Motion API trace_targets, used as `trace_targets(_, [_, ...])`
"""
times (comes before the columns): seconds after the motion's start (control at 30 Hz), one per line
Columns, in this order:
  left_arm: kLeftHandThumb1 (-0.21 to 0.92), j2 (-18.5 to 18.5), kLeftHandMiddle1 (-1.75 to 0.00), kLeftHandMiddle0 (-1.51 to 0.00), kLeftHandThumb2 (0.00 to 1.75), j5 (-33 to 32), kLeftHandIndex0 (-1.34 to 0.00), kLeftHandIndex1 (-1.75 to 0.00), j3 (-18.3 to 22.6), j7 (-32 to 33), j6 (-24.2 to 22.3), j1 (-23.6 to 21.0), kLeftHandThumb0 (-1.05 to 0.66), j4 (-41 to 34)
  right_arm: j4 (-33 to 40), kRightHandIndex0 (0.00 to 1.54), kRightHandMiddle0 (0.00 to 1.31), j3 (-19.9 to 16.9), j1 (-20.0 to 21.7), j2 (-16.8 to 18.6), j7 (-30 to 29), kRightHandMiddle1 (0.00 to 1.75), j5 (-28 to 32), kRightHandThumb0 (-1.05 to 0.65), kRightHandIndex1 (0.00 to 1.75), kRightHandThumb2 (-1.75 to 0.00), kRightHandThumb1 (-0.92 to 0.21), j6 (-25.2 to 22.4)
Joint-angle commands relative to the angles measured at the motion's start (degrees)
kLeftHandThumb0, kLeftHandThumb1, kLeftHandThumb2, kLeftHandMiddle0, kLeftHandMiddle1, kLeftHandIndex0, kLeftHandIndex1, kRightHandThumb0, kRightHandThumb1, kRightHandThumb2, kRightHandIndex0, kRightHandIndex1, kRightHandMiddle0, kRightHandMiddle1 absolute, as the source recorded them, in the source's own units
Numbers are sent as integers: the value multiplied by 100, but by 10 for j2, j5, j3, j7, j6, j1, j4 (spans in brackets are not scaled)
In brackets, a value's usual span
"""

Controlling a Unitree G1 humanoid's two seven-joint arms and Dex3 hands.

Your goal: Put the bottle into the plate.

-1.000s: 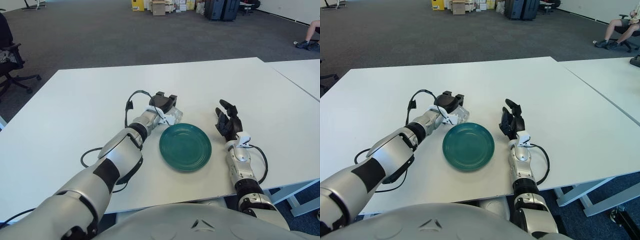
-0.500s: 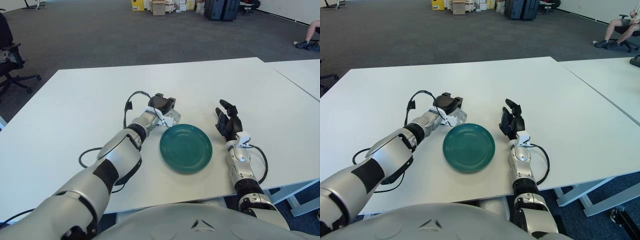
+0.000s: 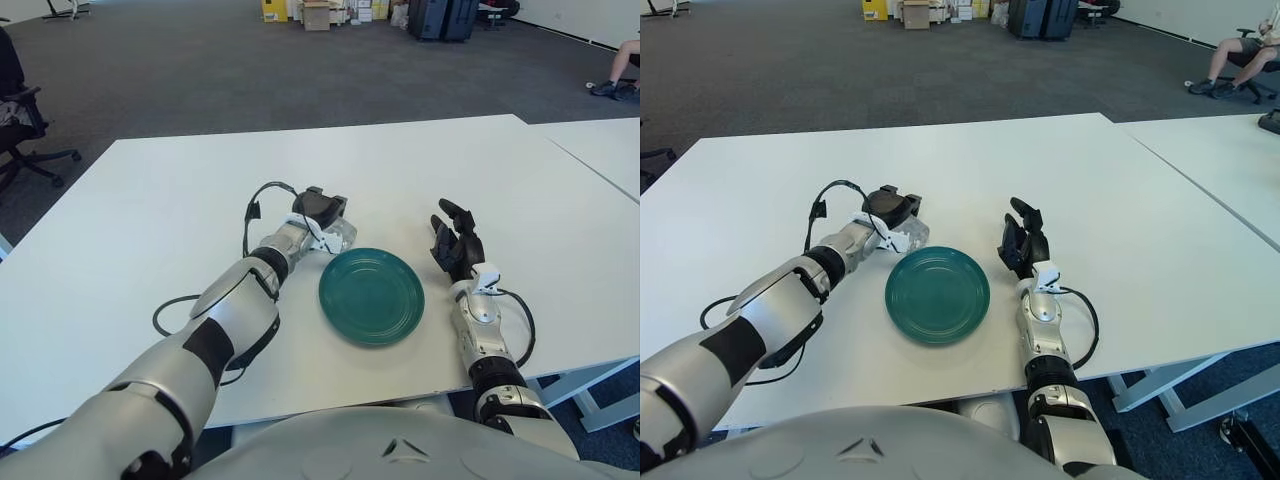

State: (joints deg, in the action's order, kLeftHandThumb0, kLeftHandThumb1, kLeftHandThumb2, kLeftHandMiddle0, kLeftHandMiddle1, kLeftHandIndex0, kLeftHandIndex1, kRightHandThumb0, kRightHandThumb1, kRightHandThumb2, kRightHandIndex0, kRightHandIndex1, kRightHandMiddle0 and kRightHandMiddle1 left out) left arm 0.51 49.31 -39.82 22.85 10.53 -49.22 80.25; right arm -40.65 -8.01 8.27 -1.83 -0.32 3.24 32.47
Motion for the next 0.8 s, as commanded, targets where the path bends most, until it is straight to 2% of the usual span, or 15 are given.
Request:
trace_targets(0.0, [24, 26, -175, -67, 141, -15, -85, -175, 21, -6, -6, -8, 49, 4, -42, 35, 0, -3, -32, 2, 0, 71, -1, -66, 1, -80, -92, -14])
trace_targets(0.53, [26, 48, -175, -65, 137, -91, -80, -175, 123, -10, -3, -36, 48, -2, -60, 35, 0, -2, -18, 2, 7, 71, 3, -64, 0, -79, -92, -7])
trace_targets(0.67, [27, 49, -175, -64, 137, -133, -81, -175, 172, -5, 16, -58, 48, -9, -68, 35, 0, -1, -14, 1, 13, 70, 3, -64, 0, -80, -92, 2])
trace_targets(0.77, [27, 47, -175, -64, 137, -147, -82, -175, 188, -2, 25, -68, 48, -12, -74, 35, 0, -2, -11, 1, 14, 70, 2, -64, 0, -80, -92, 8])
